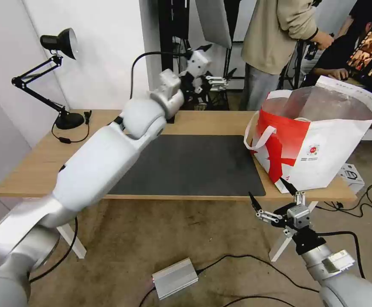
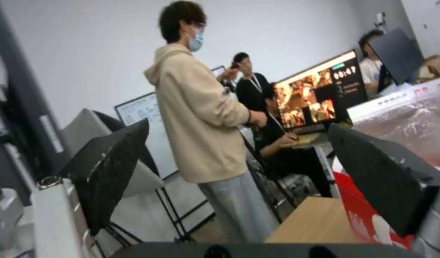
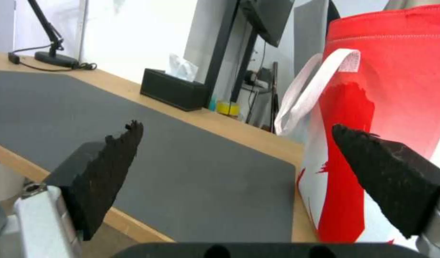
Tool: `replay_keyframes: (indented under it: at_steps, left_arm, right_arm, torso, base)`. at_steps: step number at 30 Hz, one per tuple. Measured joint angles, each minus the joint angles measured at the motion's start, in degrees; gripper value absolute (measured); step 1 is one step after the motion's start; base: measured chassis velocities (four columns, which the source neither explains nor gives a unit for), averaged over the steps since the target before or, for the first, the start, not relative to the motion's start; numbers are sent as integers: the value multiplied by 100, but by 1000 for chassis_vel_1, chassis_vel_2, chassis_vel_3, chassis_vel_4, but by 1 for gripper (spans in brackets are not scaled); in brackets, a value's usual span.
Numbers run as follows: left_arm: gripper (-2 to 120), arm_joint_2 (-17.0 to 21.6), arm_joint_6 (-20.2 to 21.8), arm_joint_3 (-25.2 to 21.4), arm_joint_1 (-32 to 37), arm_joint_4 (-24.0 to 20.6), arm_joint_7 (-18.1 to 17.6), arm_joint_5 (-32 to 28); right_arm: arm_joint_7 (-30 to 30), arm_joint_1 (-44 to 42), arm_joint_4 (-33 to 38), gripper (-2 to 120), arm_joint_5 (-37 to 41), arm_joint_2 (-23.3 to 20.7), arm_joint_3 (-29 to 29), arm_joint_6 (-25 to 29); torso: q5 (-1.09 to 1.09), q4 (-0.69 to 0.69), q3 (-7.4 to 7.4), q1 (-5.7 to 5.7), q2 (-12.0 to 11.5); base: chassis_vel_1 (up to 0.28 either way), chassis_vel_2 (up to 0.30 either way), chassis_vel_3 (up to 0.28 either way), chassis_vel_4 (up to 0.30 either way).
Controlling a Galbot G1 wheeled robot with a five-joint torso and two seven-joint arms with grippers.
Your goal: Pick up the trash from the table and place it into the takeout bag.
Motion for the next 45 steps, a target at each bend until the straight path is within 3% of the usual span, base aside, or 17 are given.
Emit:
replay_keyframes:
  at_steps: [13,18,22,28,33,45]
  left_arm:
    - [100,833,-17,-1549,1439,-1286,56,-152]
    - [100,1148,-85,-2226,2401,-1851,39,-225]
    - [100,1187,-95,-2899,3261,-2254,31,-197]
    - [100,945,-332,-3976,4887,-2845,105,99]
    - [100,545,-589,-4432,5697,-3042,208,357]
    - [100,-154,-946,-4805,6637,-3255,364,752]
  right_arm:
    - [0,-1,0,100,0,0,0,0]
    - [0,0,0,100,0,0,0,0]
    - [0,0,0,100,0,0,0,0]
    - [0,0,0,100,0,0,0,0]
    - [0,0,0,100,0,0,0,0]
    - [0,0,0,100,0,0,1,0]
  torso:
    - [1,-1,0,-1,-1]
    - [0,0,-1,-1,0]
    - [2,0,-1,0,0]
    - [0,2,-1,-1,0]
    - [2,-1,0,-1,0]
    - [1,1,0,-1,0]
  base:
    - [0,0,0,0]
    - [0,0,0,0]
    - [0,0,0,0]
    - [0,0,0,0]
    - [0,0,0,0]
    - [0,0,0,0]
